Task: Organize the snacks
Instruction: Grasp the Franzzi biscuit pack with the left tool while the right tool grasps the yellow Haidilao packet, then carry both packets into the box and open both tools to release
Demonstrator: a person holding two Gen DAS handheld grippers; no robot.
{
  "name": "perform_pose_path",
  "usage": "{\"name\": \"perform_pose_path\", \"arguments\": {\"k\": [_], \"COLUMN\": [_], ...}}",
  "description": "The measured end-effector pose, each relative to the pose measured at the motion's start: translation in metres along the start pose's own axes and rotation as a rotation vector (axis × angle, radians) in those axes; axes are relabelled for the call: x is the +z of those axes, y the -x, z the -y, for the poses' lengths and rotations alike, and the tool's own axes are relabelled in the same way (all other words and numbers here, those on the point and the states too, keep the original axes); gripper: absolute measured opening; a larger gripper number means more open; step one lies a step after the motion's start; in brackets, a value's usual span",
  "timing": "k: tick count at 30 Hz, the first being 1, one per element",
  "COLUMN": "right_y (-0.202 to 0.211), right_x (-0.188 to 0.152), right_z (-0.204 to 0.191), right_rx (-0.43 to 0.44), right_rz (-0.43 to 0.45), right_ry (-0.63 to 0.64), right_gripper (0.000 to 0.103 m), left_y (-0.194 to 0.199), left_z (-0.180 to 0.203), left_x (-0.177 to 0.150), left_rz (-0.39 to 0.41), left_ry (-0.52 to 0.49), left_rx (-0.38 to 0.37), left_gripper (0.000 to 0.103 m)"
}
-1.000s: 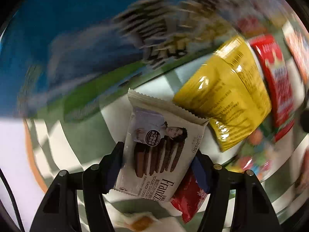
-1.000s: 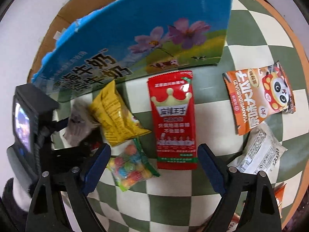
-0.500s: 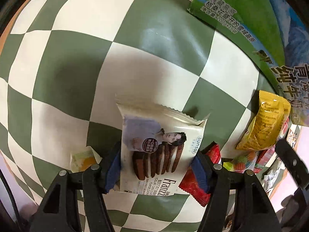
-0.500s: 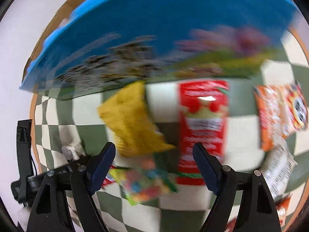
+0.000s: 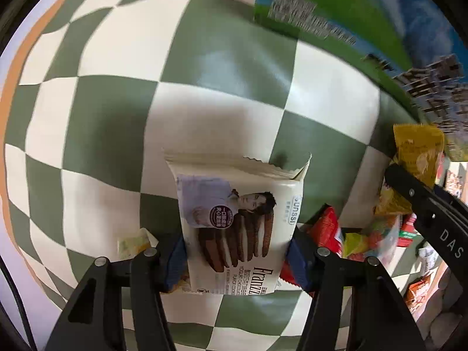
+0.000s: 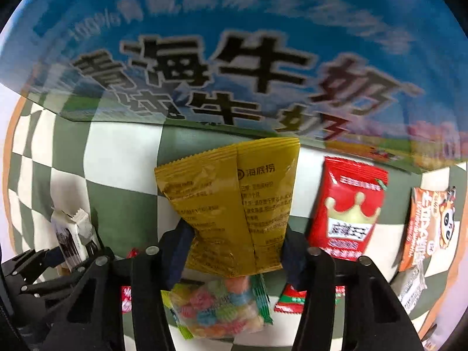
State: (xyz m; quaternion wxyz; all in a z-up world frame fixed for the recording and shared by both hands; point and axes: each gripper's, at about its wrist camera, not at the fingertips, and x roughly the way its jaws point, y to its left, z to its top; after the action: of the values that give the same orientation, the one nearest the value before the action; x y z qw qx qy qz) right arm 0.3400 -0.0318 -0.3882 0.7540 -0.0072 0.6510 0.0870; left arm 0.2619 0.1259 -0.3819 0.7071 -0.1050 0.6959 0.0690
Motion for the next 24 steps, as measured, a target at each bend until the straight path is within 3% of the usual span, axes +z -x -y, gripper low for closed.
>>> {"name": "perform_pose_path", "arguments": {"k": [4,10,17,21,24], "right_y": [0.027,0.077,0.02,-0.006,-0.014], "right_x": [-0.01,-0.058,-0.136,-0.155,-0.16], "right_z": [0.013,0.033,0.061,0.072,0.077], "right_rx": [0.068,0.18,0.138,0.145,0.175], "right_rz": [0.003,-0.051,-0.272,-0.323,-0.345], "right_ry": [-0.018,0.01,-0.024,-0.081,-0.122], "right_gripper": [0.055,0.055,0.055,0.055,0.072], "left_y": [0.033,0.052,-0.012,-0.037,-0.053], "left_z": [-0.007,0.0,0.023,0.03,0.041], "left_x": [-0.003,-0.054,-0.089,-0.093,-0.08], "left_rz": [0.023,-0.034,-0.159,-0.183,-0.215], "left_ry": [0.011,-0.058,-0.086,-0.1,-0.113], "left_rx": [-0.064,-0.107,-0.079,-0.05,-0.073], "left_gripper": [0.057,0.057,0.057,0.059,0.071]}}
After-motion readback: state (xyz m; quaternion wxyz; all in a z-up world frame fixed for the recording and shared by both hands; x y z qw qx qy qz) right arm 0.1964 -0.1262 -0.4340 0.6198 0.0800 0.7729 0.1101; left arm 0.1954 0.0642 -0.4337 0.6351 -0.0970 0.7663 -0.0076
